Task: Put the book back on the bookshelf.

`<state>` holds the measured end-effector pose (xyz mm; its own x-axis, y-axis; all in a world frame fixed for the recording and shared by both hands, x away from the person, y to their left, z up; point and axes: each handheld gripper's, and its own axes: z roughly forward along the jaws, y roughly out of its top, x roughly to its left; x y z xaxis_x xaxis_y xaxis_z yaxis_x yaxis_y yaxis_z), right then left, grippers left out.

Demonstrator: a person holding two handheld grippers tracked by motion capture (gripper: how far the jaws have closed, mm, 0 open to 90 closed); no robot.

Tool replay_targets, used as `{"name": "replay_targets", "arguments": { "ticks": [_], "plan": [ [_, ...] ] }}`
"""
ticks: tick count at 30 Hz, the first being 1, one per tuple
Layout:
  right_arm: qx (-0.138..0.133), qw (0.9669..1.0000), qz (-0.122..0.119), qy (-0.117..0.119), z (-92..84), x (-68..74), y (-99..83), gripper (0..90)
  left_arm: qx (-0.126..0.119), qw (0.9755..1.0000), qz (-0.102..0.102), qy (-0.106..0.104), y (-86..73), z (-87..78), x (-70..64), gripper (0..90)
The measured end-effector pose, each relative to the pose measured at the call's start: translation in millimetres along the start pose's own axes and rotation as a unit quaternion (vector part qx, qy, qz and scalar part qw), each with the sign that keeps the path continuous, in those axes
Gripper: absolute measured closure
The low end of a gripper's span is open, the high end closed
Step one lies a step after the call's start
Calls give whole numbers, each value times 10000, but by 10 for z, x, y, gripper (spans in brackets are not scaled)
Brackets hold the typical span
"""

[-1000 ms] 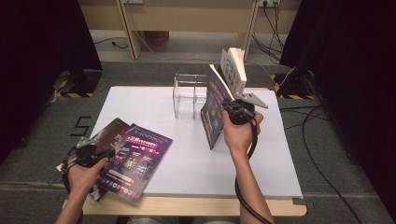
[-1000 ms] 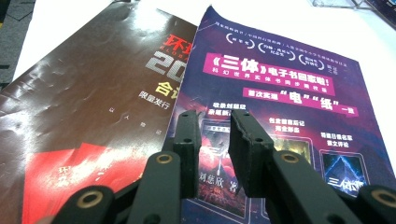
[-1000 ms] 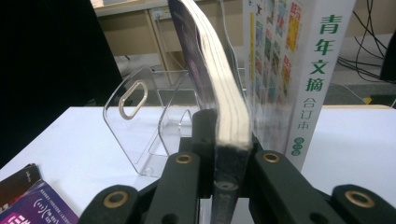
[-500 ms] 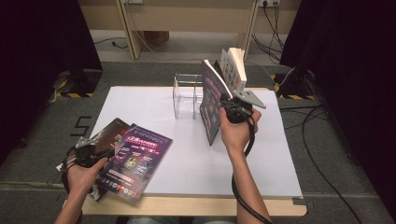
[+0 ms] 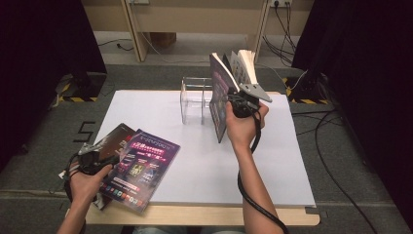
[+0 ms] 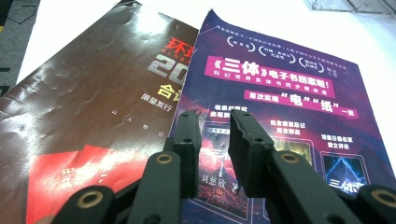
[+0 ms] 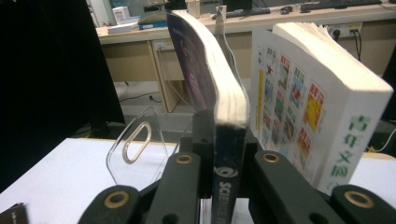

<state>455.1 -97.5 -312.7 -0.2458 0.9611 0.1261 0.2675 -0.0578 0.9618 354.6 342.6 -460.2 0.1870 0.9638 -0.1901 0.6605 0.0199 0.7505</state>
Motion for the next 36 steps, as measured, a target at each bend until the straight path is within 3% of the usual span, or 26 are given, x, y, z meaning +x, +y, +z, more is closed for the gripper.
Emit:
{"name": "replay_targets", "arguments": {
  "ticks": [14, 26, 36],
  "plan": [
    [-72, 10000, 41, -28, 108, 23, 47, 846, -13, 9999, 89, 122, 4, -9, 0, 668],
    [-158, 9998, 44, -136, 195, 24, 112, 846, -53, 9999, 25, 158, 8, -12, 8, 606],
    [-168, 9996, 59, -206, 267, 23, 147, 846, -45, 9999, 27, 157, 7, -11, 14, 613]
  ]
}}
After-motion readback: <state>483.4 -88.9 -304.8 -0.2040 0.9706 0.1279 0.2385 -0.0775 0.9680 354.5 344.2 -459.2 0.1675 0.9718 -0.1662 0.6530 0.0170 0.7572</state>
